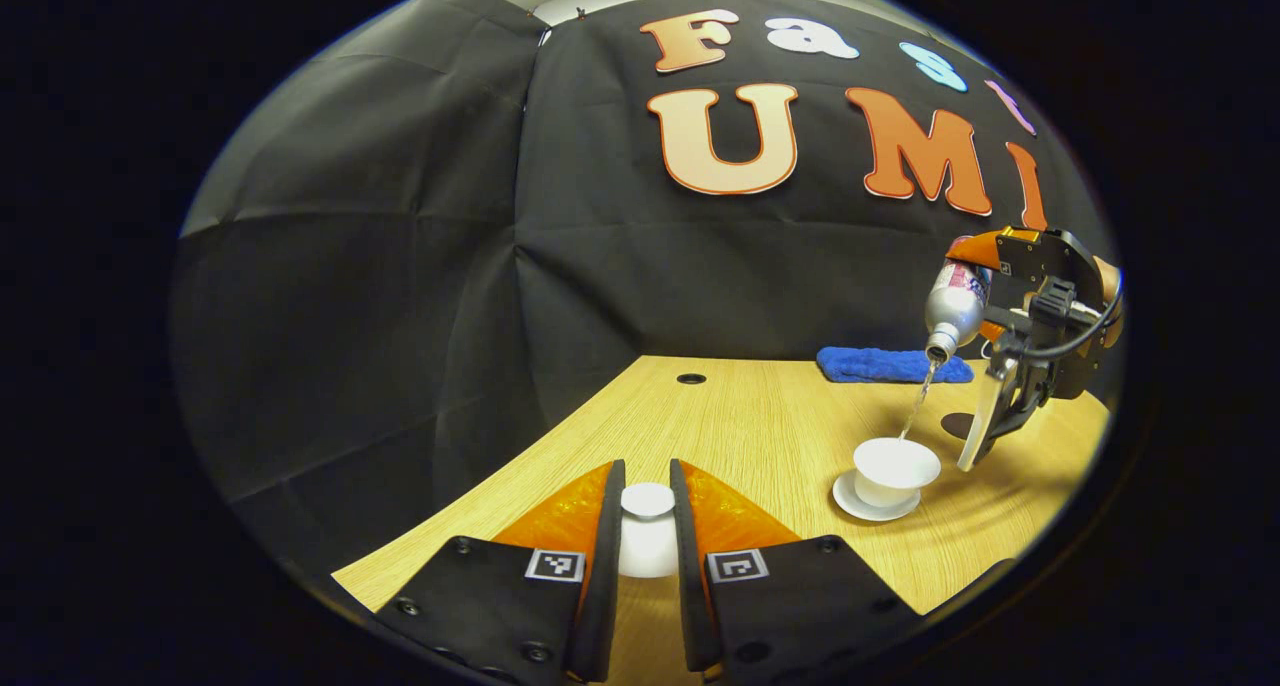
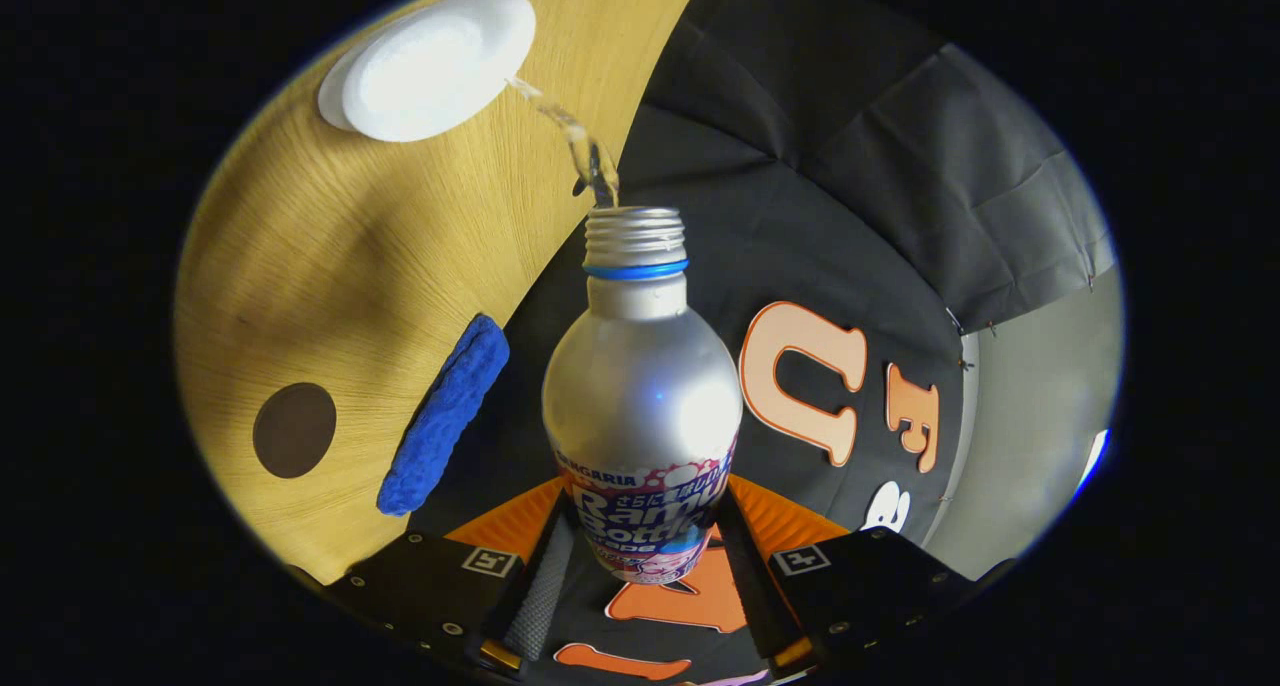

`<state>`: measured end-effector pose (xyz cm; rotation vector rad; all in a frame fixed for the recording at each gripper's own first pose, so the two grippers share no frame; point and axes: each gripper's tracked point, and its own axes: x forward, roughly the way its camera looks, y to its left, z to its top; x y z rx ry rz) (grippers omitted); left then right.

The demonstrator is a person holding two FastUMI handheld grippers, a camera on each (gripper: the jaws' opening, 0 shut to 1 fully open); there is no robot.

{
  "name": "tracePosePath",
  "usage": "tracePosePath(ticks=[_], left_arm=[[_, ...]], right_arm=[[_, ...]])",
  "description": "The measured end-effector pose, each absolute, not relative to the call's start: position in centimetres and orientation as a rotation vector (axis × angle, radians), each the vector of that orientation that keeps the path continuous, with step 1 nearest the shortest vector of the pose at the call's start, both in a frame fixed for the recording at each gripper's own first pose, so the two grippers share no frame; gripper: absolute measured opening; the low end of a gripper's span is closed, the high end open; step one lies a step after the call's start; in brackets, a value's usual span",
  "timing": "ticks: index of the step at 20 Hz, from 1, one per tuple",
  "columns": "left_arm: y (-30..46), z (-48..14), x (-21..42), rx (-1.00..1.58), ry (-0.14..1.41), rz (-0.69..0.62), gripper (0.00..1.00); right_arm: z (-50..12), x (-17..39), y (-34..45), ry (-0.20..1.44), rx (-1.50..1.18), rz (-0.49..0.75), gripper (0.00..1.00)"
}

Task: Open the teacup lid with one hand, grasp the water bottle and pour water into the teacup with the other hand; after pouring, place the water bottle on the coaster and then close the teacup lid.

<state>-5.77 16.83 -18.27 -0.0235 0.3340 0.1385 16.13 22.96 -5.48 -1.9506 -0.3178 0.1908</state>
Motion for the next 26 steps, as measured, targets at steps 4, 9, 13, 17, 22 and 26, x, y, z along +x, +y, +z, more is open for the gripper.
tracePosePath(ticks=[4, 9, 13, 17, 22, 26], left_arm=[[16.6, -18.5, -6.0, -0.023, 0.343, 0.141, 0.31], [16.4, -18.5, -6.2, -0.020, 0.345, 0.139, 0.31], [16.2, -18.6, -6.1, -0.014, 0.347, 0.136, 0.31], [15.7, -18.5, -6.0, -0.018, 0.336, 0.127, 0.30], [14.8, -17.9, -5.5, -0.038, 0.327, 0.112, 0.30], [13.2, -16.8, -4.8, -0.042, 0.308, 0.083, 0.31]], right_arm=[[-6.9, 15.3, 24.0, -0.345, -1.977, 0.227, 0.77], [-7.9, 14.8, 24.7, -0.367, -2.001, 0.243, 0.74], [-9.2, 14.3, 25.1, -0.368, -2.007, 0.276, 0.77], [-11.7, 13.6, 24.7, -0.267, -1.892, 0.368, 0.77], [-13.2, 12.9, 24.9, -0.116, -1.644, 0.461, 0.78], [-13.7, 13.2, 23.4, 0.008, -1.397, 0.481, 0.78]])
